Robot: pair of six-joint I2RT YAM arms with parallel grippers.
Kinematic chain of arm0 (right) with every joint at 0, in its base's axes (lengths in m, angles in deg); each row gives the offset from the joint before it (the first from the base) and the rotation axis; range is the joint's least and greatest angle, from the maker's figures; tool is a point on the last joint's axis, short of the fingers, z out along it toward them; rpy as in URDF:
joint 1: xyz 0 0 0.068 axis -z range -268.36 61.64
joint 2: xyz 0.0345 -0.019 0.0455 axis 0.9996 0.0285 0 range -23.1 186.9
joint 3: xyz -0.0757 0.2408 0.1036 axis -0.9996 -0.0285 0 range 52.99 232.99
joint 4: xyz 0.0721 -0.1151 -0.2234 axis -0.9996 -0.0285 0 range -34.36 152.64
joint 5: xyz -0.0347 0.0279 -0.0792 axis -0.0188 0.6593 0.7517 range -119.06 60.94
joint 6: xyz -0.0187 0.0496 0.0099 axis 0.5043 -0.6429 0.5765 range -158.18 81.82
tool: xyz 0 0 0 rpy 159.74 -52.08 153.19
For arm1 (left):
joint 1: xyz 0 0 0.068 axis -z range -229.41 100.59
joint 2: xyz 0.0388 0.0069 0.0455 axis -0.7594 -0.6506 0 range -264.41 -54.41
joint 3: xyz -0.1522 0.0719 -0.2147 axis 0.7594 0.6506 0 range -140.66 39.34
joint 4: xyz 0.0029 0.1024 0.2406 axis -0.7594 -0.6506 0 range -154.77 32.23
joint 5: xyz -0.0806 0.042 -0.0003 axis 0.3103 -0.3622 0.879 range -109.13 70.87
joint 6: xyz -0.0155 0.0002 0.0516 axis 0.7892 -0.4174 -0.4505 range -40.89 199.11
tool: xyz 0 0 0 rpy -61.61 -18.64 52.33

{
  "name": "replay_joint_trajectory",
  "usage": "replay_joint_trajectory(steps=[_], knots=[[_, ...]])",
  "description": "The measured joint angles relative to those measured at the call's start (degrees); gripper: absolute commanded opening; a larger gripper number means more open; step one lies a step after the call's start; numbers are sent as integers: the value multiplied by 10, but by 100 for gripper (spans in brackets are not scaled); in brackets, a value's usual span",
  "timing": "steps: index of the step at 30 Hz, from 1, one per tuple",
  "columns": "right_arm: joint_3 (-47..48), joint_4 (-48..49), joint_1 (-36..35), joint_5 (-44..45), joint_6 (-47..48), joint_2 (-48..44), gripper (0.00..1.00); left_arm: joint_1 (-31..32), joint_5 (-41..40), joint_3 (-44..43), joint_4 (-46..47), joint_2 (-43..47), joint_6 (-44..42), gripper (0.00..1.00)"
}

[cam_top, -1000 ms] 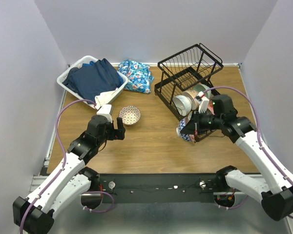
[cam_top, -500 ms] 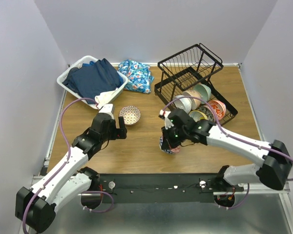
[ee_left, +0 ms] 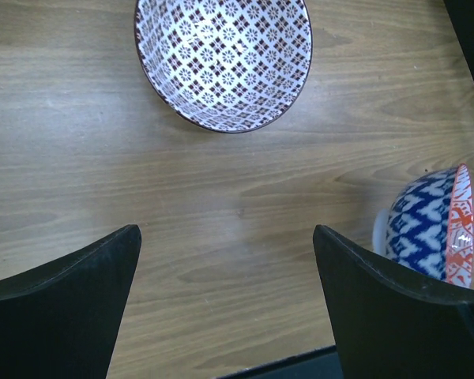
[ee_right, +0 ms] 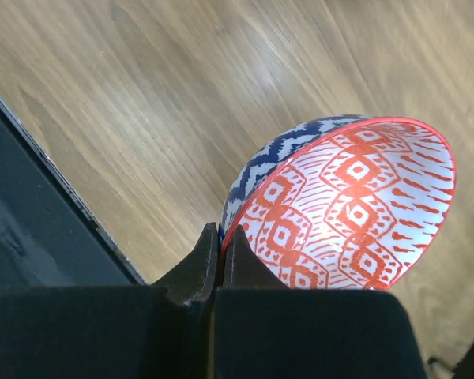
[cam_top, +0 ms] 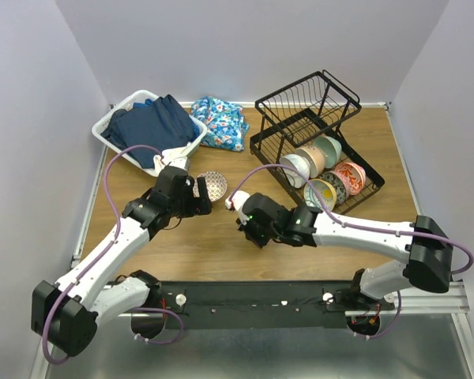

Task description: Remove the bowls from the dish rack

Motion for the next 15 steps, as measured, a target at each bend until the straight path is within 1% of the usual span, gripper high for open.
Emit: replay_joint_trajectory(steps=[7,11,15], knots=[[15,21,-83,74,96,29,1,0,37,-79,-54,-75,12,98],[26,20,-113,111,138,61,1,6,53,-129,-78,-113,11,95],[30,19,-134,130,162,76,1,29,60,-172,-105,-153,6,93]])
